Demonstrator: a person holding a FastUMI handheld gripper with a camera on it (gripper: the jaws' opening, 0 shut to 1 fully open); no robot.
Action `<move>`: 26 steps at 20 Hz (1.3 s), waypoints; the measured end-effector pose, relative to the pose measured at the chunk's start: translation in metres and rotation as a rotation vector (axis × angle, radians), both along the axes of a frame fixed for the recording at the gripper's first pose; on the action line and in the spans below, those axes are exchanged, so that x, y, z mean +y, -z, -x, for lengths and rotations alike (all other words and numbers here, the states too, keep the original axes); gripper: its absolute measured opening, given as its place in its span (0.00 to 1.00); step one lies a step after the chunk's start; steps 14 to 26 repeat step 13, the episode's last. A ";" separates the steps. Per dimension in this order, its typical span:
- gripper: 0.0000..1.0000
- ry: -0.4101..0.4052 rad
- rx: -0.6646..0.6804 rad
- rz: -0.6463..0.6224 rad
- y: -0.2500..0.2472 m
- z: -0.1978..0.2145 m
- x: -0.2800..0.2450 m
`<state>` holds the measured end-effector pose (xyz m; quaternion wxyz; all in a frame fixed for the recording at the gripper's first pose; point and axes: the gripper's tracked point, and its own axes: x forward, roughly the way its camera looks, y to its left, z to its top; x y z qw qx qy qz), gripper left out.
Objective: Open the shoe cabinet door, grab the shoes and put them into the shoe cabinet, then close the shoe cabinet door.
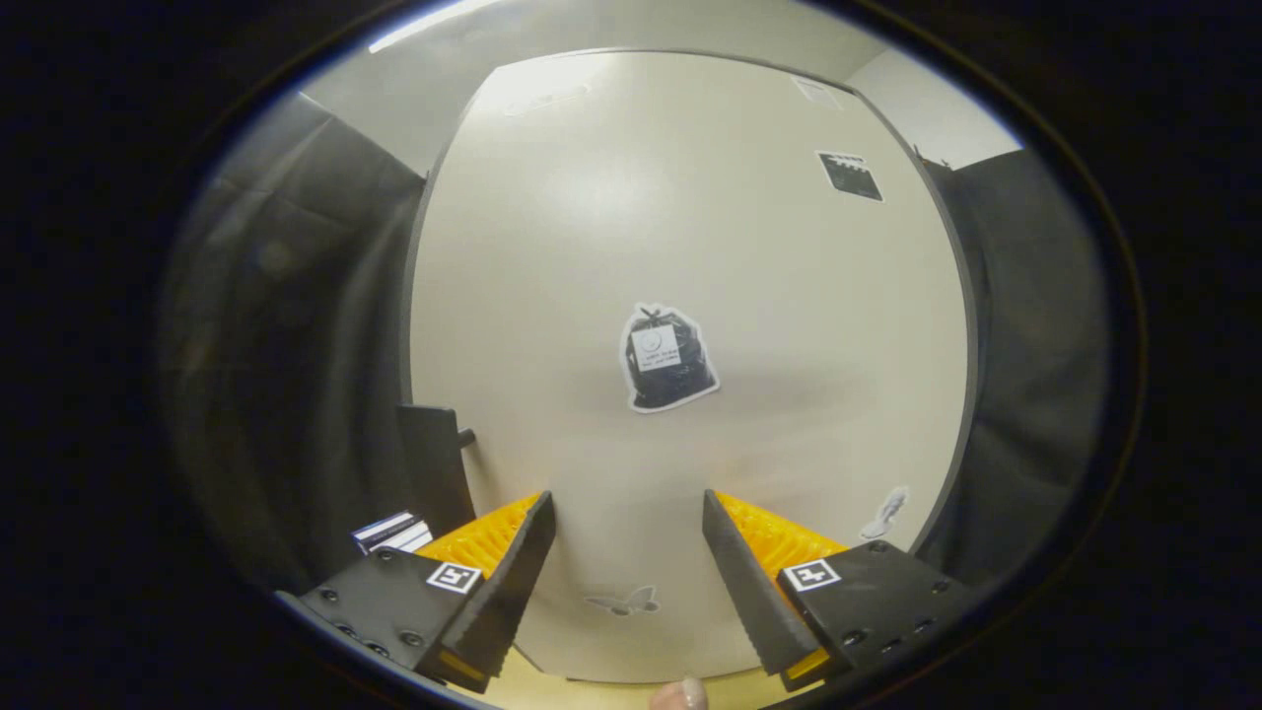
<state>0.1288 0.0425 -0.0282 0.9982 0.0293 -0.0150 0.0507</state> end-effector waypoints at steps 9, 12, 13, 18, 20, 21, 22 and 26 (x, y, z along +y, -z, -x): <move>0.95 0.018 -0.013 0.027 -0.001 0.002 0.000; 0.95 0.014 -0.014 0.026 0.000 0.003 0.001; 0.95 0.012 -0.017 0.023 0.000 0.003 0.001; 0.95 0.012 -0.017 0.023 0.000 0.003 0.001; 0.95 0.012 -0.017 0.023 0.000 0.003 0.001; 0.95 0.012 -0.017 0.023 0.000 0.003 0.001; 0.95 0.012 -0.017 0.023 0.000 0.003 0.001; 0.95 0.012 -0.017 0.023 0.000 0.003 0.001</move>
